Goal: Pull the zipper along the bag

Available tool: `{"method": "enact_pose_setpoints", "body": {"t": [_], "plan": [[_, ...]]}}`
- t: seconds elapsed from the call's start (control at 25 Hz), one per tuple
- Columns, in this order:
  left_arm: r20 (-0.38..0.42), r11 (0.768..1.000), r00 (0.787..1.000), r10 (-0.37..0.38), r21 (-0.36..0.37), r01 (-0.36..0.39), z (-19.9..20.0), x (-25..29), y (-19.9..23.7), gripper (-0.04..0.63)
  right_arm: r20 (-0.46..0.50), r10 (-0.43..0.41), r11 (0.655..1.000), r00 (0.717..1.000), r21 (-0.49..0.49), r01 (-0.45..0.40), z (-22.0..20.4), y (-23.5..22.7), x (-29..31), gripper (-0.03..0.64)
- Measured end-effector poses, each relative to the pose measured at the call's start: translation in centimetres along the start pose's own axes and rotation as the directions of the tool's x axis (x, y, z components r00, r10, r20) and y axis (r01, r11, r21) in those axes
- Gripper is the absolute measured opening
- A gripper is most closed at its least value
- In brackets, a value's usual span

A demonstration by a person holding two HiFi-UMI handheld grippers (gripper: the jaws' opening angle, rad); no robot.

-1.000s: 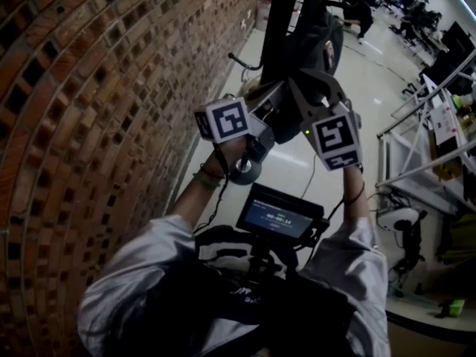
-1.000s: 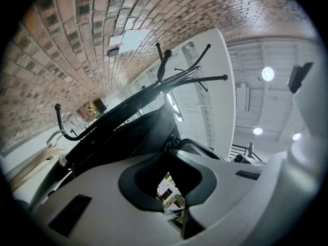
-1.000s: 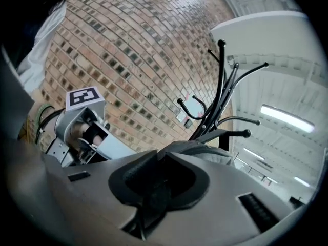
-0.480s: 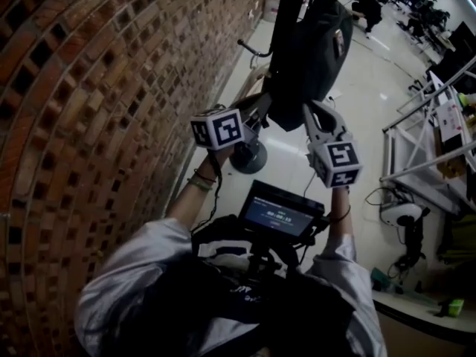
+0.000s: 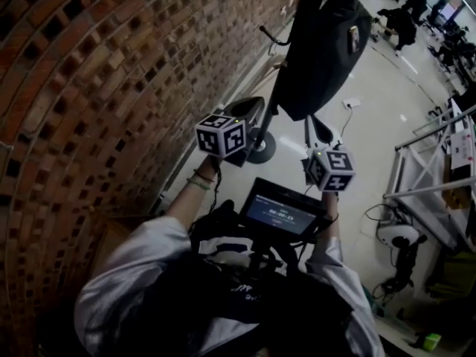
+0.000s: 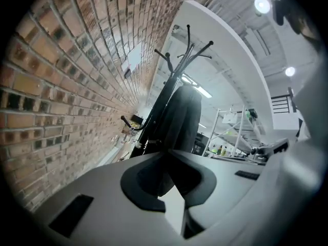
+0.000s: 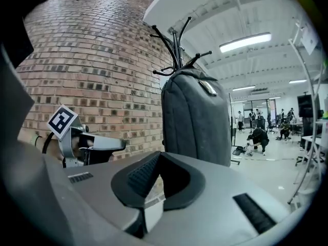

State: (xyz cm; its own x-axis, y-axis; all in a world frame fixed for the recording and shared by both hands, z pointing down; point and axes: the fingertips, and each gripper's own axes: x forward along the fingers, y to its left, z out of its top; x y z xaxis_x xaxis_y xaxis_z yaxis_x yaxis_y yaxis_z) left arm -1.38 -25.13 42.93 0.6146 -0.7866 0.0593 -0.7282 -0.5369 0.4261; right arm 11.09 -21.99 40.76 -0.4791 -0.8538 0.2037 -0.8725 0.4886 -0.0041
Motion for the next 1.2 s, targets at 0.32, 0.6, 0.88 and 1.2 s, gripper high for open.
{"method": "enact_pose_setpoints", "body": {"t": [0.32,0.6,0.88,1.2], "plan": [[0.001,0.996,0.997,0.072,0.054,-0.072,-2.1,-1.8,-3.3,0.02,0.014,0.062,0.997,0.998,0.047,-0.062,-1.4,0.2,-2.3,0.009],[0.036,0.994,0.994,0.106,0.033,-0.107,-2.1,-3.2,-4.3,0.02,0.029,0.088,0.995,0.996,0.054,-0.09,-1.8,0.9,-3.5,0.009],[0.045,0.993,0.993,0.106,0.041,-0.108,-2.0,-3.1,-5.1,0.02,0.035,0.097,0.993,0.995,0.061,-0.099,-2.0,1.1,-3.7,0.009],[0.04,0.994,0.994,0.098,0.037,-0.1,-1.9,-2.9,-5.3,0.02,0.037,0.093,0.993,0.995,0.065,-0.095,-1.9,1.1,-3.6,0.009]]}}
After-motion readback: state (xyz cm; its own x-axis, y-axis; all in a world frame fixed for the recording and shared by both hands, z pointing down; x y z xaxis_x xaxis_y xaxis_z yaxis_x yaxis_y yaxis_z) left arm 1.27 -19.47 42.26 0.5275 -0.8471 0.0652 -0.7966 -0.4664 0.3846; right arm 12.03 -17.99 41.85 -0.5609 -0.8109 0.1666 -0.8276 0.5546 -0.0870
